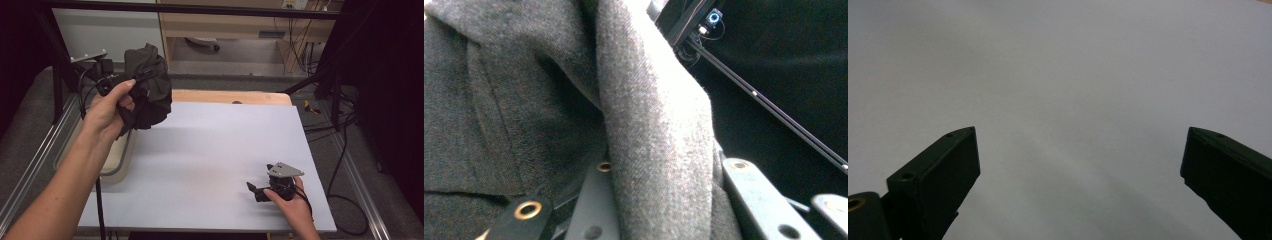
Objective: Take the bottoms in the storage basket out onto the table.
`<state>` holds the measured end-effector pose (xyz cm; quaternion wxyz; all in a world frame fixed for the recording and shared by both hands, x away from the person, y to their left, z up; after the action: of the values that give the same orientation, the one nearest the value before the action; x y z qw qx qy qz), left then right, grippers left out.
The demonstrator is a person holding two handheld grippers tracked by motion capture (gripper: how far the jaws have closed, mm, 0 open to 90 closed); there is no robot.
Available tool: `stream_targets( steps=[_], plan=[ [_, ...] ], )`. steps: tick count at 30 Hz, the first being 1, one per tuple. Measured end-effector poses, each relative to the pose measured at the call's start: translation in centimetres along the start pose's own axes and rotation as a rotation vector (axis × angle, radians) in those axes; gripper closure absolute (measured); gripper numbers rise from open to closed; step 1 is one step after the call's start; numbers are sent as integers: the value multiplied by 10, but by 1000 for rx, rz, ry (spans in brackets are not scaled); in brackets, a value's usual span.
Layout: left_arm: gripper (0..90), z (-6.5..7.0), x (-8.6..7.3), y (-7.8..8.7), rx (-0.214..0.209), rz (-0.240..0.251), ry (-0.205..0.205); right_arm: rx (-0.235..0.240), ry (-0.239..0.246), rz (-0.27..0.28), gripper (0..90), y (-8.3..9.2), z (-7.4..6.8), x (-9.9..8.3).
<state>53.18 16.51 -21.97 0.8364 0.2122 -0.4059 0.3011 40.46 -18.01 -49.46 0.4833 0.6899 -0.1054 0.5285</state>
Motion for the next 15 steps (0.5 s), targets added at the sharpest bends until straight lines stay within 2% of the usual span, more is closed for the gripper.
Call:
stream_targets(
  steps=[4,5,6,7,8,11,15],
  plan=[
    [722,4,-4,-4,-9,-11,2,1,1,1,32,0,0,0],
    [722,6,-5,-5,-23,-10,31,1,1,0,32,0,0,0],
    [722,11,-8,-7,-39,-16,38,0,2,0,32,0,0,0],
    [722,11,-8,-7,-39,-16,38,0,2,0,32,0,0,0],
    [722,13,-12,-11,-27,-35,9,0,2,2,32,0,1,0],
    [722,13,-15,-15,-25,-29,20,1,2,2,32,0,1,0],
    [722,12,-23,-23,-26,-45,12,2,-2,-2,32,0,0,0]
  ],
)
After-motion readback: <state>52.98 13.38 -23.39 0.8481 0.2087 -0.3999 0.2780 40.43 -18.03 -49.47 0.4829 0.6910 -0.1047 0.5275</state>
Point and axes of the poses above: each handheld gripper's, and its own axes: y roughly backward along the jaws, x roughly out of its top, z roughly to its right, the point moved 9 cm from there along -y, roughly forward along the jaws
